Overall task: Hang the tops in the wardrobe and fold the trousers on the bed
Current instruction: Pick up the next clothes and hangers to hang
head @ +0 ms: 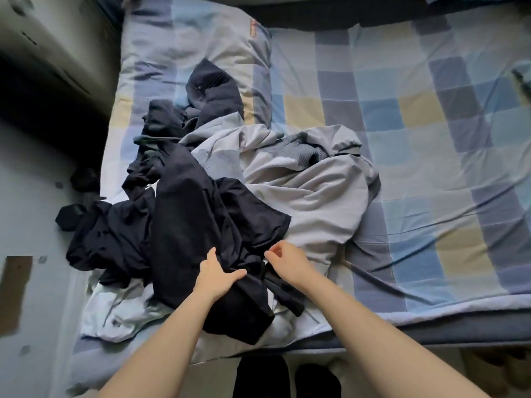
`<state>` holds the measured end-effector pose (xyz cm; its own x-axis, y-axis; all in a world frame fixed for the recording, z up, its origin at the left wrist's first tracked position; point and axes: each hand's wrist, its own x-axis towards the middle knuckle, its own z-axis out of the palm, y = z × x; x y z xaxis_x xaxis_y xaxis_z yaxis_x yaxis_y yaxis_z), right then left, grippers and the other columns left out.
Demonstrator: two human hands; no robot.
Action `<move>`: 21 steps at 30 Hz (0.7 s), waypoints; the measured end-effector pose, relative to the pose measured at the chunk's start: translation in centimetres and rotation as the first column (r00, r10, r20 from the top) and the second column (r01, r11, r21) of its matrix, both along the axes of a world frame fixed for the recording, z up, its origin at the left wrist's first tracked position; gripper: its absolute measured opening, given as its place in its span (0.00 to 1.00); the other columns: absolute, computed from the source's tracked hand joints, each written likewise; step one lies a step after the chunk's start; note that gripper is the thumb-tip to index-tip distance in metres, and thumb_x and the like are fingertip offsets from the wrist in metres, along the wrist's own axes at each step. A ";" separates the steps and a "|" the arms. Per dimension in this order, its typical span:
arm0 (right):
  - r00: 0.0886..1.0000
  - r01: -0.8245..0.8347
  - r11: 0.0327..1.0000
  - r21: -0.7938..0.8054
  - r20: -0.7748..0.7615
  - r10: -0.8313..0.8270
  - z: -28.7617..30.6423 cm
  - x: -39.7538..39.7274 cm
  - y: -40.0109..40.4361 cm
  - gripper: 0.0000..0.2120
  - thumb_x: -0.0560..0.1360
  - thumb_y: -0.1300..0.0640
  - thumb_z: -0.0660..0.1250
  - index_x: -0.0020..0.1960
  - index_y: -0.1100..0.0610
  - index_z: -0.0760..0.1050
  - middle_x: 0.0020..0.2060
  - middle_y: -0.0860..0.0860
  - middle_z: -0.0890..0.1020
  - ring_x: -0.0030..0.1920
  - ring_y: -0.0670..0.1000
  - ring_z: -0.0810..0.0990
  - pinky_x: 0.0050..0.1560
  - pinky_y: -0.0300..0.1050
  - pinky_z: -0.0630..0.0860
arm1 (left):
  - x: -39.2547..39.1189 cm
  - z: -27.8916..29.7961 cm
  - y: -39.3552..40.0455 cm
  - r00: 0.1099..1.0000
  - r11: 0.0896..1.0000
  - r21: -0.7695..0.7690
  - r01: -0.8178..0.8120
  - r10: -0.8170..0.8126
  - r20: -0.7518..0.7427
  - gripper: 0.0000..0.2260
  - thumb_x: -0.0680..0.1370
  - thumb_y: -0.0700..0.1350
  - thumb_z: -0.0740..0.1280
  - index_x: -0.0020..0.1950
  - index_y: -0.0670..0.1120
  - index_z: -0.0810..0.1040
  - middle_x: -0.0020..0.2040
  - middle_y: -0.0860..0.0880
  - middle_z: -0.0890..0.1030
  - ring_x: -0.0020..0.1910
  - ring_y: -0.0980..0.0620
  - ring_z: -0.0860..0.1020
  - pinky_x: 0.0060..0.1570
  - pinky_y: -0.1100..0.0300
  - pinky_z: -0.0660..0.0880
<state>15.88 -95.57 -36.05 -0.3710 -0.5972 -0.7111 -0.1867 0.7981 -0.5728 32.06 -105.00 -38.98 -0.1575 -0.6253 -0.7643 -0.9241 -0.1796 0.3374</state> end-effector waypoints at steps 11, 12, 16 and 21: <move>0.744 0.374 0.858 0.352 0.438 -0.504 -6.2 5.6 1.4 0.04 0.77 0.56 0.62 0.46 0.56 0.72 0.39 0.52 0.76 0.41 0.51 0.74 0.46 0.44 0.71 | 0.0 -0.4 1.6 0.887 0.965 0.079 -0.251 0.262 -0.381 0.04 0.75 0.43 0.70 0.43 0.43 0.80 0.40 0.51 0.80 0.40 0.53 0.76 0.44 0.60 0.71; 0.611 0.483 0.781 0.396 0.487 -0.624 -5.7 5.5 1.7 0.06 0.76 0.56 0.59 0.44 0.56 0.73 0.37 0.52 0.79 0.40 0.51 0.75 0.44 0.44 0.70 | -0.1 1.2 2.2 0.839 0.951 0.148 -0.271 0.309 -0.448 0.02 0.74 0.43 0.70 0.42 0.47 0.80 0.40 0.53 0.81 0.40 0.56 0.77 0.44 0.61 0.72; 0.232 0.673 0.597 0.437 0.642 -0.731 -2.1 3.3 2.4 0.27 0.80 0.42 0.49 0.55 0.61 0.77 0.43 0.57 0.84 0.49 0.55 0.78 0.53 0.50 0.73 | 0.0 8.1 3.1 0.611 0.888 0.349 -0.298 0.458 -0.646 0.05 0.68 0.44 0.65 0.39 0.43 0.74 0.39 0.49 0.75 0.42 0.53 0.71 0.46 0.55 0.68; 0.023 0.738 0.553 0.386 0.806 -0.592 6.0 0.2 1.3 0.38 0.77 0.32 0.47 0.63 0.64 0.74 0.58 0.63 0.80 0.57 0.61 0.80 0.58 0.56 0.73 | 0.3 16.2 2.8 0.594 0.944 0.329 -0.024 0.278 -0.755 0.11 0.64 0.46 0.64 0.36 0.41 0.65 0.35 0.45 0.64 0.36 0.50 0.65 0.38 0.54 0.64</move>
<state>16.05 -94.22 -30.08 0.0300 -0.5275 -0.8490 0.9711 0.2166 -0.1002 32.38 -102.22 -22.74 -0.6933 -0.4981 -0.5208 -0.2739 -0.4863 0.8298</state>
